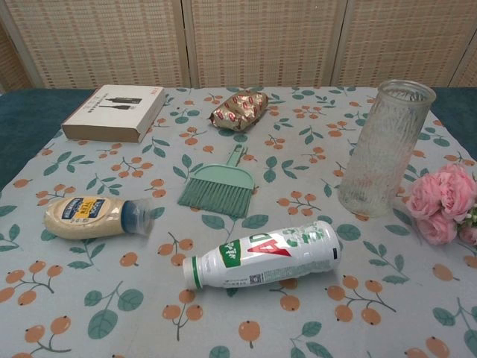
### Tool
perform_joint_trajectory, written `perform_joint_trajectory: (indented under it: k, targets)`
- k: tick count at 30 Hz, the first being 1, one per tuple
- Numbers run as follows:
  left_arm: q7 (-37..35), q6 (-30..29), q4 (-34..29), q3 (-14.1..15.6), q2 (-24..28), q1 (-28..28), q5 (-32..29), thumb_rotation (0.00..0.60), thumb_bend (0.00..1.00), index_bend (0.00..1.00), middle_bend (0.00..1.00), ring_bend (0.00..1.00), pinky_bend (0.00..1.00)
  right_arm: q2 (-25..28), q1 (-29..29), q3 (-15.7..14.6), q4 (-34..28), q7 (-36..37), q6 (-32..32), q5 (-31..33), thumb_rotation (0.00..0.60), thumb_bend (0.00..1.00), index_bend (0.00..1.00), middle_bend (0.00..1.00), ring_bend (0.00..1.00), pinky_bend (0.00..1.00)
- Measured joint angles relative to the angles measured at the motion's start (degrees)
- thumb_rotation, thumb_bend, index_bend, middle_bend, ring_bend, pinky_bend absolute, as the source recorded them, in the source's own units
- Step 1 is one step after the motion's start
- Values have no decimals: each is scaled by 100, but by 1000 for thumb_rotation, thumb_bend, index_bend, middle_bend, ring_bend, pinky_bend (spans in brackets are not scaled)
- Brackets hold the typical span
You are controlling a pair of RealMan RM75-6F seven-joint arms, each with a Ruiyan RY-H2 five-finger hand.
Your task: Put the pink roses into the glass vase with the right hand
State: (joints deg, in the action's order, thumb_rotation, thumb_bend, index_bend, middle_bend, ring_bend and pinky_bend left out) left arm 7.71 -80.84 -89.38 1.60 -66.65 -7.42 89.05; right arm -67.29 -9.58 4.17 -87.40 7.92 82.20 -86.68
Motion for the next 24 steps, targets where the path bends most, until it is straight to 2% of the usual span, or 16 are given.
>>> perform_joint_trajectory:
  k: [3,11,19,20,21,23,24]
  targets:
    - [42,-35,-2,-2,-4,9,22,600,352,60,76,6,287,123,11,-146,-73,28,-95,-167,600,19,0,0,0,92]
    - [36,13,16,3,-19,-10,20,600,352,60,76,6,287,307,-143,-280,-199,183,-725,-100,600,19,0,0,0,104]
    - [-10,-115,-35,13,17,21,110,600,352,60,76,6,287,147,-273,-272,-101,-600,-1073,239,600,19,0,24,19,192]
    - [-19,-126,-40,16,22,28,123,600,352,61,76,6,287,97,-293,-246,-80,-725,-1119,336,600,19,3,68,58,224]
    - [-39,-120,-45,18,28,29,119,600,353,61,76,6,287,38,-318,-213,-59,-858,-1169,443,600,17,23,160,142,282]
    - [-64,-106,-45,15,40,30,97,600,353,61,76,6,287,-133,-406,-109,1,-1175,-1292,687,600,8,74,333,334,416]
    - [-72,-107,-41,10,45,32,87,600,353,61,77,6,287,-211,-457,-64,32,-1307,-1351,775,600,2,118,435,469,529]
